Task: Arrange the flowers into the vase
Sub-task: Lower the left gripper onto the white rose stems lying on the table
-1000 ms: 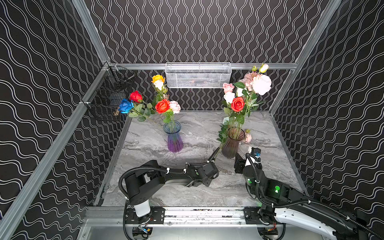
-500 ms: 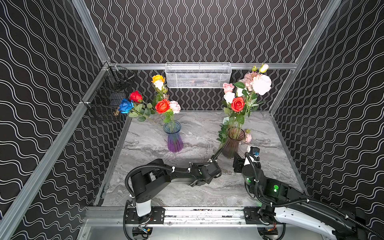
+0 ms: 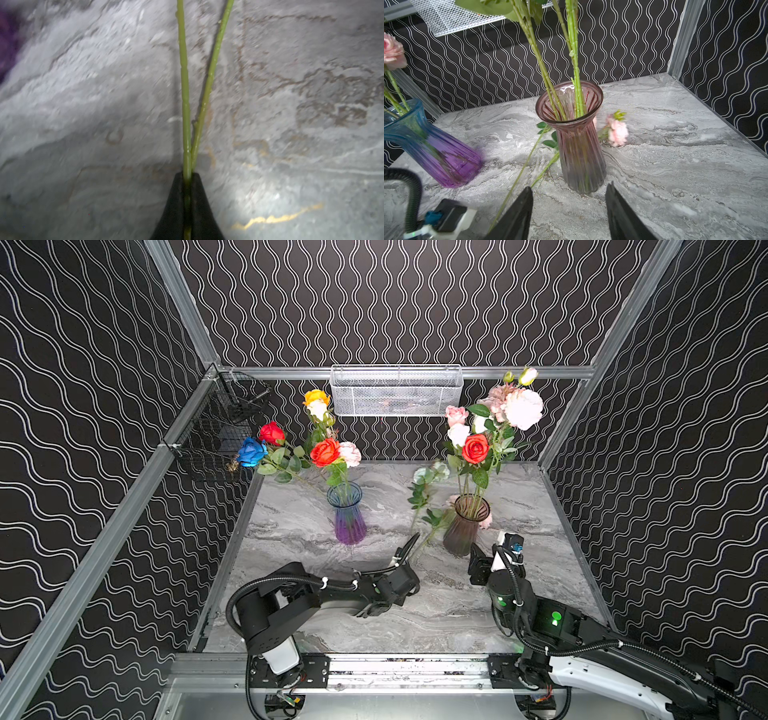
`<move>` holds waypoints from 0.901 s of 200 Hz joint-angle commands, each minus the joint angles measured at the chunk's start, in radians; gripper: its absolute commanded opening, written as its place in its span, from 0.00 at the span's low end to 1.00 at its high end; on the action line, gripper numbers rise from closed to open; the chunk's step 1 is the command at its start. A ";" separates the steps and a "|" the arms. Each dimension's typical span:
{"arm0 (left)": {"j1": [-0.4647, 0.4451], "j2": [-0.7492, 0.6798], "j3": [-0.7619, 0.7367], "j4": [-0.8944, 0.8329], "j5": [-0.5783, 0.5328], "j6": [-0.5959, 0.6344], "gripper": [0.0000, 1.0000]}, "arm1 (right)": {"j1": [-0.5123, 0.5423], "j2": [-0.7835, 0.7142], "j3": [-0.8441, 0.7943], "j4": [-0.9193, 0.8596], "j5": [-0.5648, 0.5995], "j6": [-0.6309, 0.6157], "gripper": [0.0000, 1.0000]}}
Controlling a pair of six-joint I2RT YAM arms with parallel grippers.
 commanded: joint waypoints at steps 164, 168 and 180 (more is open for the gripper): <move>0.181 -0.153 0.219 -0.308 0.143 0.072 0.63 | 0.000 -0.043 0.021 0.048 0.012 -0.059 0.58; 0.198 -0.126 0.241 -0.301 0.145 0.092 0.62 | 0.001 -0.043 0.025 0.045 0.012 -0.061 0.58; 0.230 -0.042 0.319 -0.302 0.141 0.149 0.60 | 0.000 -0.042 0.035 0.035 0.006 -0.064 0.58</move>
